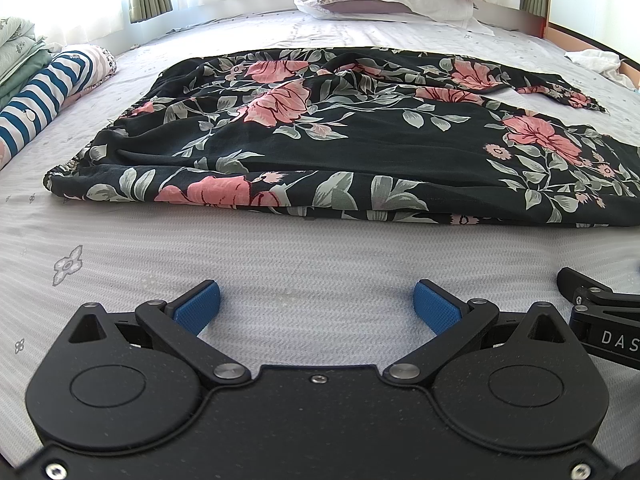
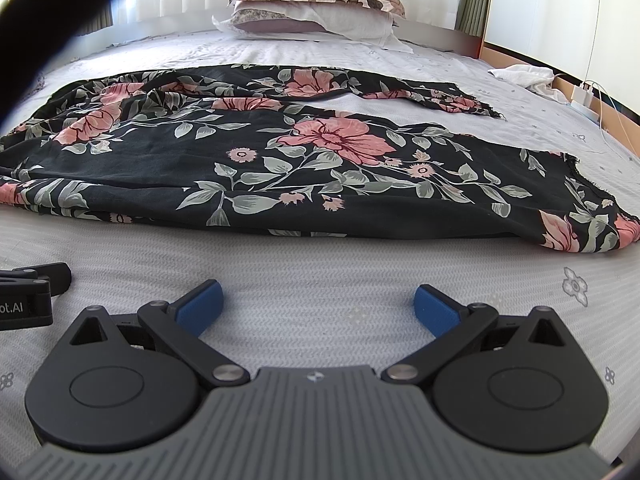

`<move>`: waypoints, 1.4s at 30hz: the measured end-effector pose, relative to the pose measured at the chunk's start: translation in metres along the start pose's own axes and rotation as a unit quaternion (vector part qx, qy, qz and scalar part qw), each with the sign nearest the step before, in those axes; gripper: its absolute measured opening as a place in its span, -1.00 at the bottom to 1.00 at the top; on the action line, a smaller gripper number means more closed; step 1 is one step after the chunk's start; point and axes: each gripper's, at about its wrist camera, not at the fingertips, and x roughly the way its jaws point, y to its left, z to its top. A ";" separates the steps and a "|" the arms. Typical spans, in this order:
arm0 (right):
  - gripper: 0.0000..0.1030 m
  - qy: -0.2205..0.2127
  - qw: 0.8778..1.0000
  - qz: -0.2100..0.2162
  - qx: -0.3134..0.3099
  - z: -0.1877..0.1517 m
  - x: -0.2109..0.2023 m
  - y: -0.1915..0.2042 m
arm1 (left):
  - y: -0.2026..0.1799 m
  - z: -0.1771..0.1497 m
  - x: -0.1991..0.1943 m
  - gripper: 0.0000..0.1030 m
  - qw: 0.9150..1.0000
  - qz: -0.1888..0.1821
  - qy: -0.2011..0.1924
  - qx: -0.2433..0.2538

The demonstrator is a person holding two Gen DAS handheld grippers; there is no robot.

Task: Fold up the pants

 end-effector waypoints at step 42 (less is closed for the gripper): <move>1.00 -0.001 0.997 0.020 0.074 0.008 -0.009 -0.046 | 0.030 0.019 -0.007 1.00 1.000 0.007 0.003 -0.003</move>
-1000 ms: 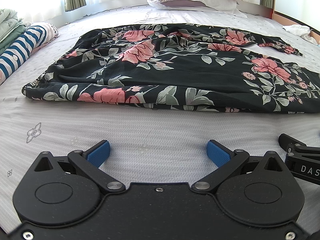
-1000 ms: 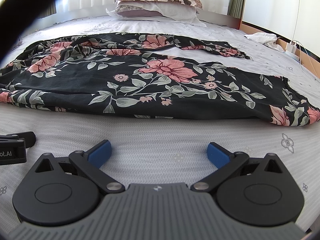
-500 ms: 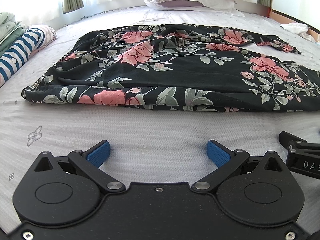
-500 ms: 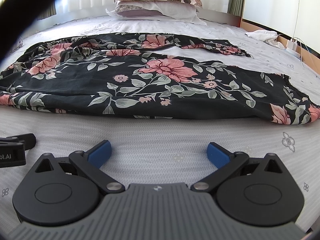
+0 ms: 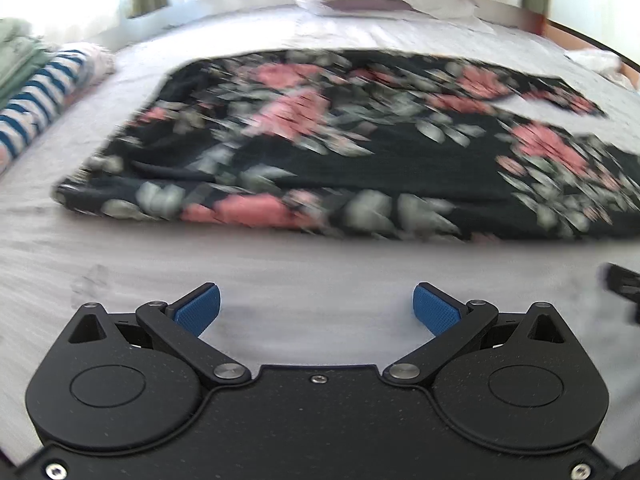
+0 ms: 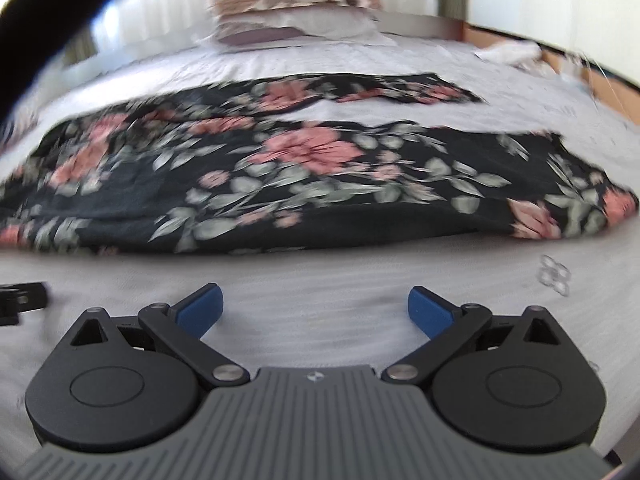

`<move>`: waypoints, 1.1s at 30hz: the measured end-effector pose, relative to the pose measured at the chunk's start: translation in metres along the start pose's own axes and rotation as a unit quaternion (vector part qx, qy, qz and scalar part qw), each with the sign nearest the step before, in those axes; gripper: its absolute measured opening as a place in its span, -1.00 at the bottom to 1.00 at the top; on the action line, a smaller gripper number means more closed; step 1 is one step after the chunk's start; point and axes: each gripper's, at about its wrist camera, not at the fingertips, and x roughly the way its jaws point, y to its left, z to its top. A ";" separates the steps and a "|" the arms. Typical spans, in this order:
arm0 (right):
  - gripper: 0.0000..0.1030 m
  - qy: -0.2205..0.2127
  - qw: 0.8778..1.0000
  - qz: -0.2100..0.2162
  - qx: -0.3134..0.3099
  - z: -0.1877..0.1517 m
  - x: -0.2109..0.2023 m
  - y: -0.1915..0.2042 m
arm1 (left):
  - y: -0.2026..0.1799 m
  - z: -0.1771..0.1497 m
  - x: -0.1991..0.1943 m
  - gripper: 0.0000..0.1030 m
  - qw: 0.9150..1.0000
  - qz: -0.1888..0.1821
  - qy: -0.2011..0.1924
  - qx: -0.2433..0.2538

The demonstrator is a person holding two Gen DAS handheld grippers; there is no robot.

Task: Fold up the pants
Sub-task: 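Grasp the elastic waistband with the left tool while the right tool grasps the lace hem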

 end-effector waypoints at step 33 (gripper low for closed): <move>0.23 -0.075 0.915 -0.130 0.375 0.047 0.046 -0.232 | 0.197 0.044 0.074 0.69 0.922 0.110 -0.021 -0.371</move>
